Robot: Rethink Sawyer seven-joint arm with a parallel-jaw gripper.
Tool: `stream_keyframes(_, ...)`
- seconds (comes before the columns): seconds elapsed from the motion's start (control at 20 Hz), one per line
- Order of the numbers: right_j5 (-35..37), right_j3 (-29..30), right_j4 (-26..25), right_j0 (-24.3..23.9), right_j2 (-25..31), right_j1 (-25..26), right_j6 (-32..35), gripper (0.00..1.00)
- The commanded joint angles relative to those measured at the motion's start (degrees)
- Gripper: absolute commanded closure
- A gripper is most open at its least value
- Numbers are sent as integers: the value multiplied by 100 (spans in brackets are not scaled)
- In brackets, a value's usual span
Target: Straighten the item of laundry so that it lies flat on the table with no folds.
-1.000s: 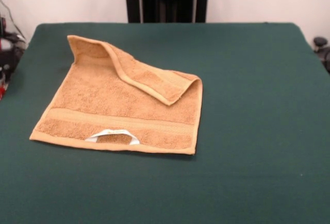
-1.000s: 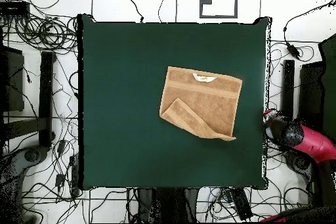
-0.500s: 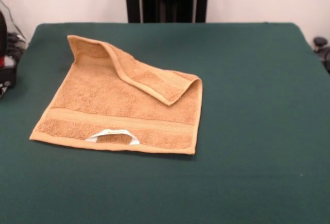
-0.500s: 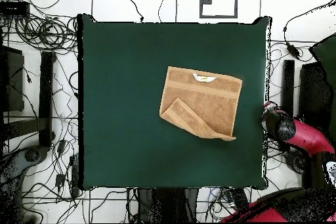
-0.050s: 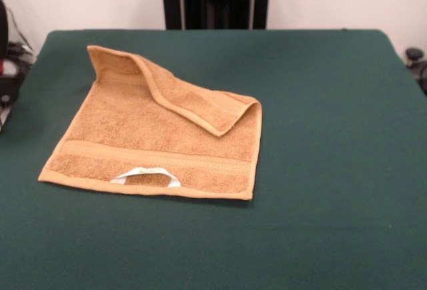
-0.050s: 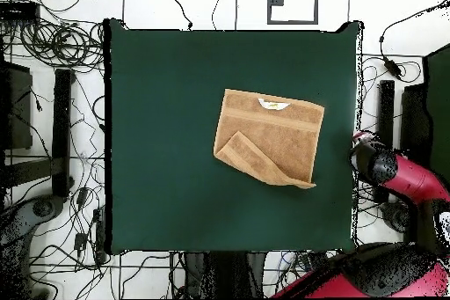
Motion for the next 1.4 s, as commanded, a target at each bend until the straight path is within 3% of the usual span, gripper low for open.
stream_keyframes(0.05, 547, 1540, 752, 815, 180, -626, 1390, 0)
stream_keyframes(0.3, 879, 1903, 1066, 974, -39, -1113, 1144, 0)
stream_keyframes(0.6, 852, 2210, 1464, 850, 106, -1257, 960, 0)
stream_keyframes(1.4, 461, 2138, 2535, 1734, -332, -978, 1478, 0)
